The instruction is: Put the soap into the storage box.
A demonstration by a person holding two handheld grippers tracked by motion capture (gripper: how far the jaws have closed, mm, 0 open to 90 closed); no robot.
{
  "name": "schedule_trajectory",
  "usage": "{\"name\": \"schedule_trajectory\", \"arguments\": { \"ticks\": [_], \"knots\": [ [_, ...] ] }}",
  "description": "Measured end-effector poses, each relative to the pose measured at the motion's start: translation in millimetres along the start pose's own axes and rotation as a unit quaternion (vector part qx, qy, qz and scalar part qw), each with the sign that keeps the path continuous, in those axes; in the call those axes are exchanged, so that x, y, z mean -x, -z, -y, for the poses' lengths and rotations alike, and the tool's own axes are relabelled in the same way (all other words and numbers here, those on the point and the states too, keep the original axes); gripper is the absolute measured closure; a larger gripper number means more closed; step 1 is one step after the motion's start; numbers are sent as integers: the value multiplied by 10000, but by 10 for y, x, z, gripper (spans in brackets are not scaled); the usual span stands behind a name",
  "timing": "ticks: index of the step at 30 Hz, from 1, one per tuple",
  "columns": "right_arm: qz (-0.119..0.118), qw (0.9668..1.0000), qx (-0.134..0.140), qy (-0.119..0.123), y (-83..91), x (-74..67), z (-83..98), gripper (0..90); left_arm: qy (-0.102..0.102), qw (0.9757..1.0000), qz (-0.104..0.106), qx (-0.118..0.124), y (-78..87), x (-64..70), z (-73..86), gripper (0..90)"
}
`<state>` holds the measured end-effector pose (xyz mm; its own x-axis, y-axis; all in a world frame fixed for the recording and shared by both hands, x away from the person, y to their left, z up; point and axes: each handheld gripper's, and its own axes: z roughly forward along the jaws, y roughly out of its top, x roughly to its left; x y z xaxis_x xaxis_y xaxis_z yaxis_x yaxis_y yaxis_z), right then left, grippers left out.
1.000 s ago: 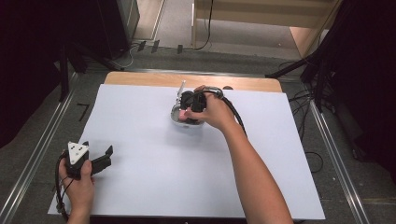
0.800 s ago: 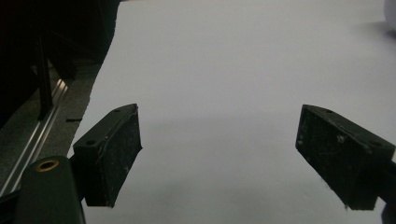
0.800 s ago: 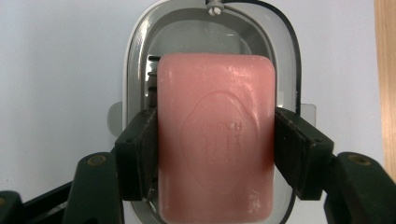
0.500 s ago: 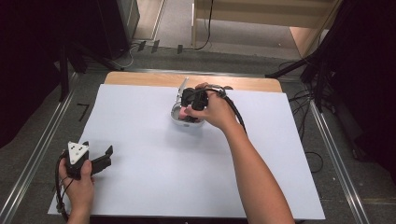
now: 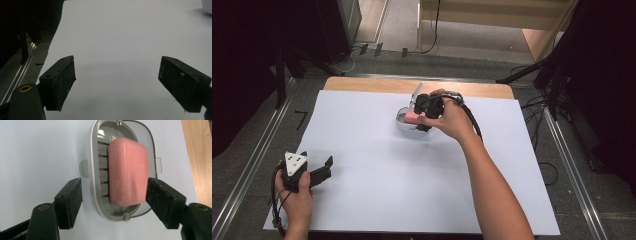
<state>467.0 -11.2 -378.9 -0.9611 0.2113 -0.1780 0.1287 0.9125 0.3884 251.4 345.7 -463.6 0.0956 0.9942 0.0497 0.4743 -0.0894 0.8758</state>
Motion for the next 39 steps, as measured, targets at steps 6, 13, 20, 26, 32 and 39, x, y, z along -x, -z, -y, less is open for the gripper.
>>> {"name": "schedule_trajectory", "arguments": {
  "ticks": [6, 13, 20, 26, 32, 39],
  "knots": [
    [-18, 10000, 23, -90, 49, -15, 179, 269, -5, 10000, -18, -6, 1, 4, 0, 150],
    [-31, 9997, 53, -251, 91, -27, 338, 226, -6, 10000, -17, 2, 1, 4, 1, 149],
    [-73, 9990, 17, -434, 117, -40, 496, 183, -16, 10000, -21, -7, 2, 5, 0, 150],
    [-62, 9980, 66, -626, 148, -66, 665, 179, -17, 10000, -22, -9, 1, 5, 0, 149],
    [-129, 9970, 130, -752, 176, -93, 811, 160, -24, 10000, -22, -14, 2, 5, -1, 149],
    [-101, 9954, 273, -913, 229, -126, 960, 140, -28, 10000, -23, -12, 2, 5, -1, 149]
  ]
}}
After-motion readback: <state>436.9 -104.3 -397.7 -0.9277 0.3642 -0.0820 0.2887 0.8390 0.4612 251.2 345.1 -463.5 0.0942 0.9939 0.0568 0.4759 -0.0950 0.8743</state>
